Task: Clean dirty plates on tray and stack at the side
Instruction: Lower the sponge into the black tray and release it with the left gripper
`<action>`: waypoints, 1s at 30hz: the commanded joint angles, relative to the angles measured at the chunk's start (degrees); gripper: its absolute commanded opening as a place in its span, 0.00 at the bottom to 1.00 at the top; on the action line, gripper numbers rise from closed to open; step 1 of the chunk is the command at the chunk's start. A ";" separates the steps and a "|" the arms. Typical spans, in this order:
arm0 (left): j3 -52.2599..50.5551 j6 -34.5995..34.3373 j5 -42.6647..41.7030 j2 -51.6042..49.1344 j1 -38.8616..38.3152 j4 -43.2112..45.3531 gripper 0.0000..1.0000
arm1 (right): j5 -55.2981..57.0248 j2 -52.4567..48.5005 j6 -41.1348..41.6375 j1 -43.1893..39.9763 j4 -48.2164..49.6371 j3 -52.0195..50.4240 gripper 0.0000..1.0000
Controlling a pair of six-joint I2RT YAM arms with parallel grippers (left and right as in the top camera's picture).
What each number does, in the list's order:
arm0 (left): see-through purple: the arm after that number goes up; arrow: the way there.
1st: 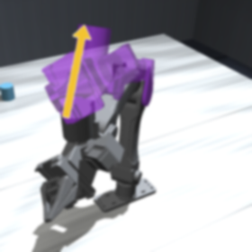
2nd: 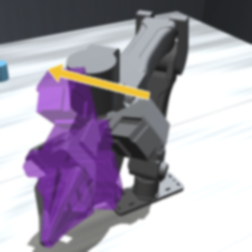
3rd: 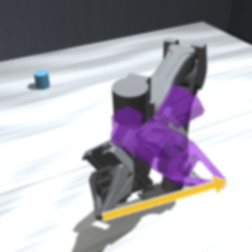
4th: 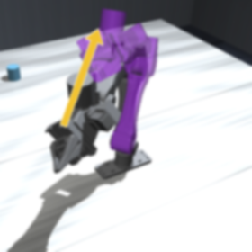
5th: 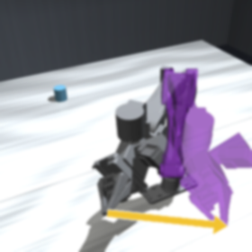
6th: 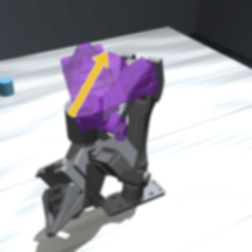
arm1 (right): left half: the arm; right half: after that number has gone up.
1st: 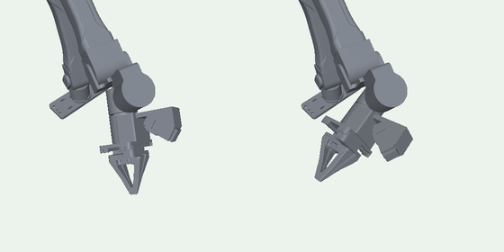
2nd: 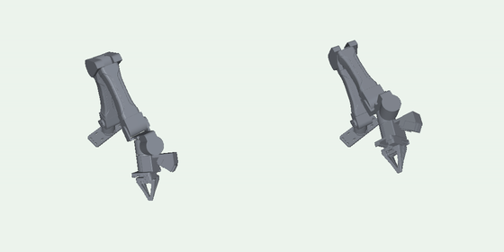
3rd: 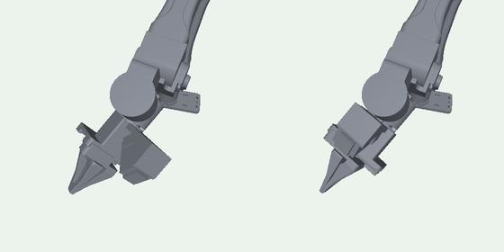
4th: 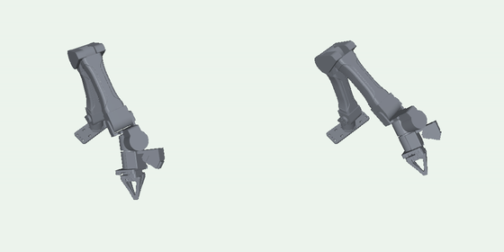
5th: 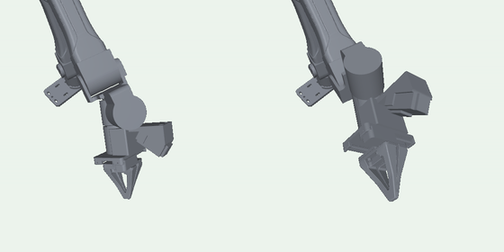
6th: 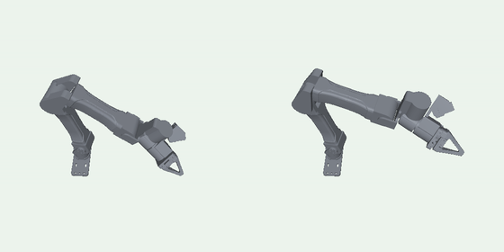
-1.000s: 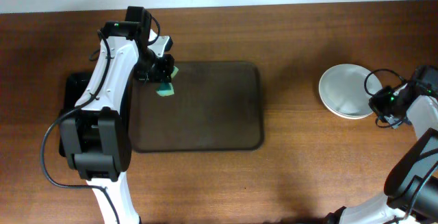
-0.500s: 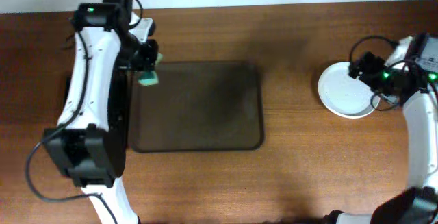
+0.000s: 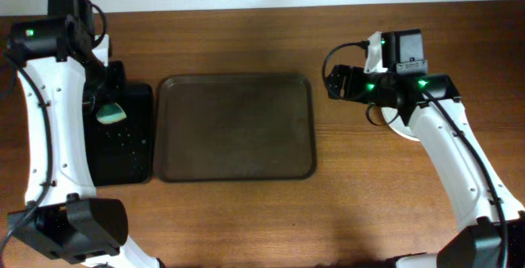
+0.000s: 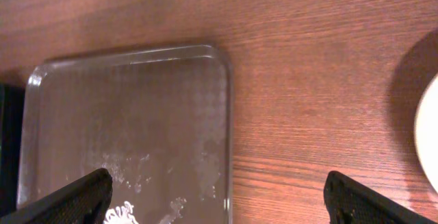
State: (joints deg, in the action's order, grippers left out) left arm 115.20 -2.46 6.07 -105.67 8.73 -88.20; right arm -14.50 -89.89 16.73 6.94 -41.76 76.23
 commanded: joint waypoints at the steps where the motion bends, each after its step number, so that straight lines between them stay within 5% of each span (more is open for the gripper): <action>1: -9.62 -0.92 1.51 0.59 3.98 5.88 0.00 | 0.66 -0.66 0.42 1.81 0.22 0.28 0.99; 6: -30.56 -0.74 1.51 0.59 7.91 27.39 0.01 | 1.22 -0.66 0.42 2.10 0.17 0.28 0.98; 11: -41.72 -0.76 2.45 0.59 8.26 39.82 0.04 | 1.20 -0.66 0.42 2.10 0.00 0.28 0.99; 14: -41.92 -0.76 2.99 0.59 8.33 40.54 0.16 | 1.20 -0.66 0.42 2.10 -0.46 0.28 0.99; 17: -41.92 -0.76 3.02 0.59 8.33 41.38 0.59 | 1.22 -0.66 0.42 2.10 -1.31 0.28 0.99; 18: -41.92 -0.76 2.99 0.59 8.33 41.51 0.67 | 1.22 -0.66 0.42 2.10 -1.38 0.28 0.98; 23: -39.47 -0.96 1.68 0.94 8.33 41.81 0.75 | 1.27 -0.61 -0.07 2.10 -1.29 0.31 0.99; 30: -31.17 -0.92 -13.57 12.94 8.13 39.32 0.75 | 3.89 1.88 -3.04 1.99 -5.70 5.88 0.99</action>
State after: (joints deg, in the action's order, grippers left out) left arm 81.93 -3.07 0.51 -99.77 16.58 -48.80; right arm -13.63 -90.39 15.55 8.58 -45.25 77.80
